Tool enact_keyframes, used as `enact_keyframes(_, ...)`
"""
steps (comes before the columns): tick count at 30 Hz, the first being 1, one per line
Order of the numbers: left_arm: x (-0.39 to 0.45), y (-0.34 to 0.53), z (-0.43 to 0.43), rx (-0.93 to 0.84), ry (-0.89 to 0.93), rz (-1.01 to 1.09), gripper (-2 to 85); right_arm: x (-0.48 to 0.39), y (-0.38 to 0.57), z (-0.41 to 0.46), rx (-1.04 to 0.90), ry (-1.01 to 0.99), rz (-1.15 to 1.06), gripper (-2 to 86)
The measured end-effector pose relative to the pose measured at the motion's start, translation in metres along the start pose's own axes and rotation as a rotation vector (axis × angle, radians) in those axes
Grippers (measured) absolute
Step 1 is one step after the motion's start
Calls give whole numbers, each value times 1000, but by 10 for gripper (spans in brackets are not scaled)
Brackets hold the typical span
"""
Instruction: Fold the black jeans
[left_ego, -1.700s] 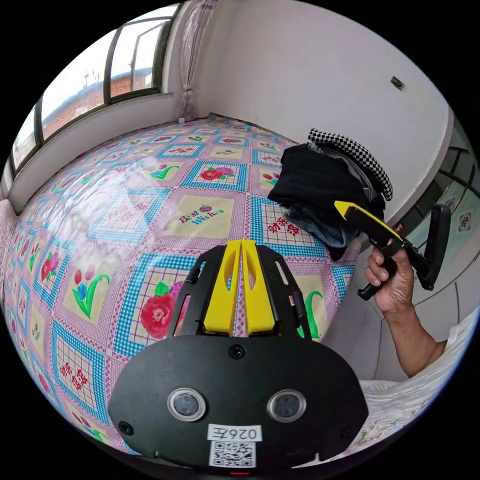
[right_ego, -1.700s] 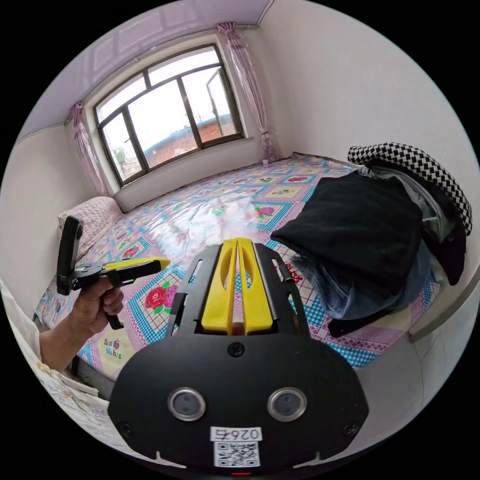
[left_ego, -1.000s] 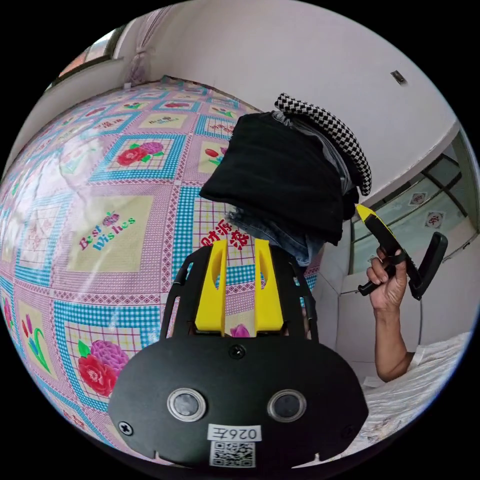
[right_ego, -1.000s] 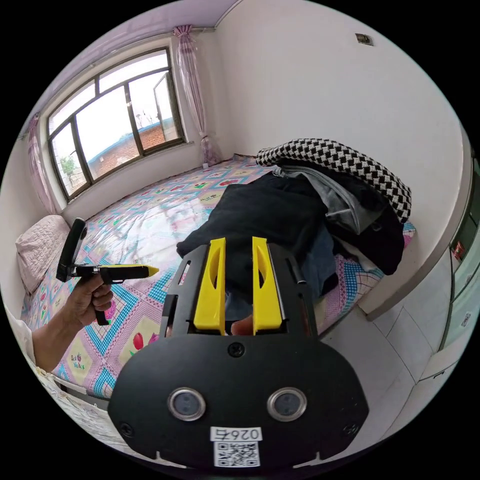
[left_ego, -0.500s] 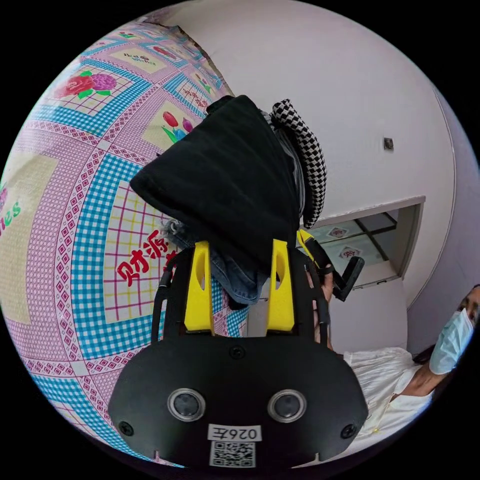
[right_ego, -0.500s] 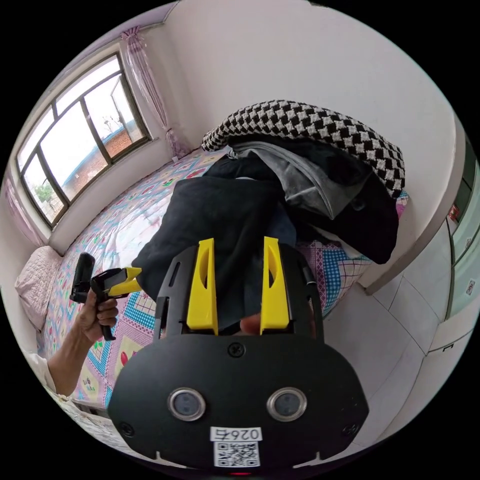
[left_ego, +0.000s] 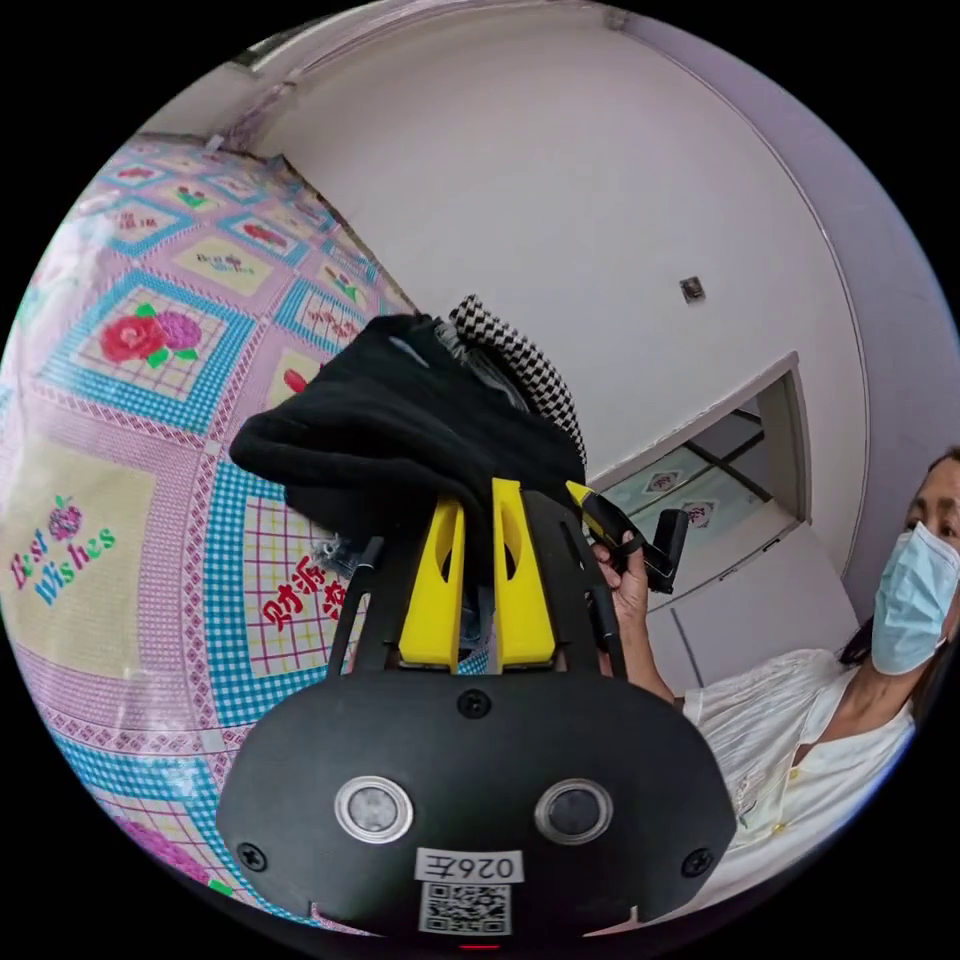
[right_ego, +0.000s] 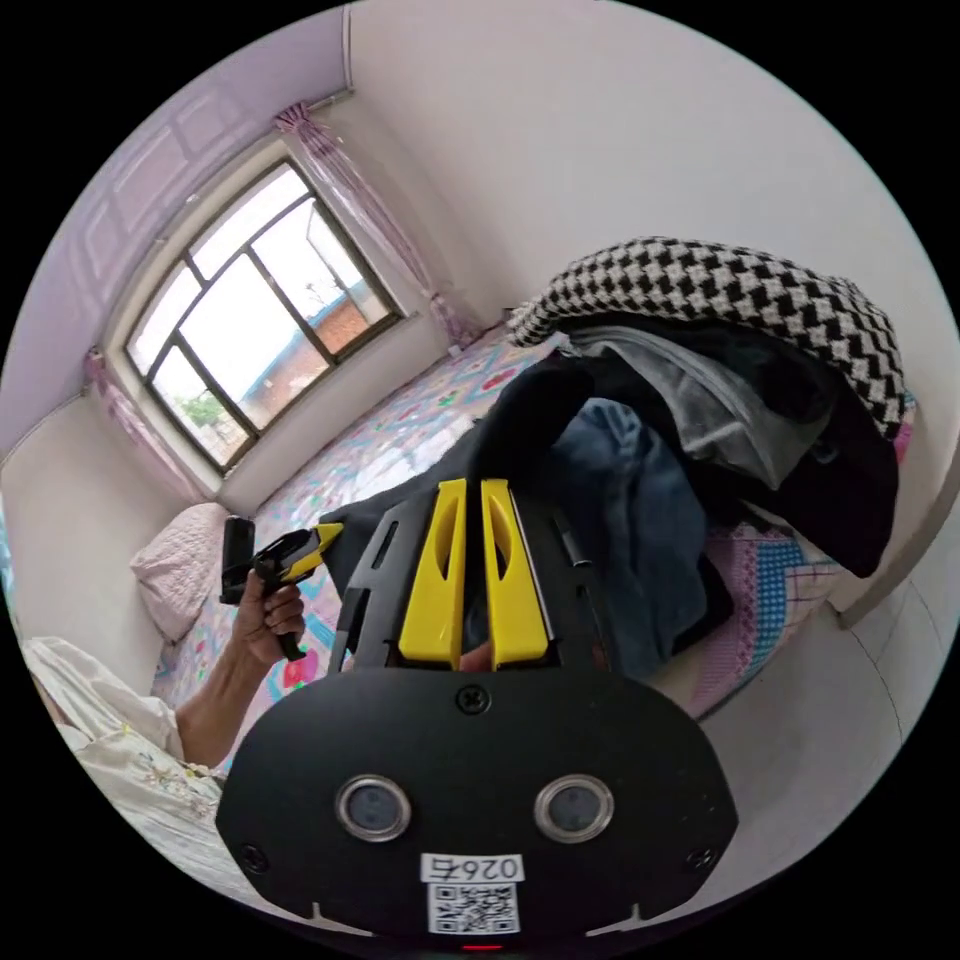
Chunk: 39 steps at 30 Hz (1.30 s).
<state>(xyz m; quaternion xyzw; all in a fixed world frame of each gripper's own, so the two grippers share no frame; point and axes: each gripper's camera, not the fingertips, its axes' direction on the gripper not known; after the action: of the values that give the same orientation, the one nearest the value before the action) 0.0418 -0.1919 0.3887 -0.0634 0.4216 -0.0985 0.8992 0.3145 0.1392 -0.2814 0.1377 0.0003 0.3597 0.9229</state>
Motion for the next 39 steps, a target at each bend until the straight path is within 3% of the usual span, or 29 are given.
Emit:
enact_keyframes(7, 53, 48, -185, 221, -191, 98, 48, -99, 3, 30, -79, -364, -181, -12)
enact_keyframes(14, 105, 147, -346, 332, -425, 142, 48, -228, 82, 97, -305, -670, -275, -11)
enact_keyframes(19, 65, 209, -385, -8, -754, -39, 63, -278, 150, 165, -518, -485, -334, -4)
enact_keyframes(21, 48, 238, -400, -28, -839, -101, 59, -285, 168, 177, -525, -408, -341, 1)
enact_keyframes(26, 33, 291, -444, 36, -775, -180, 68, -306, 184, 180, -518, -241, -459, 71)
enact_keyframes(31, 33, 317, -447, -107, -808, -180, 131, -314, 203, 172, -520, -104, -627, 110)
enact_keyframes(39, 10, 355, -420, -226, -762, -285, 183, -332, 250, 182, -536, -217, -720, 172)
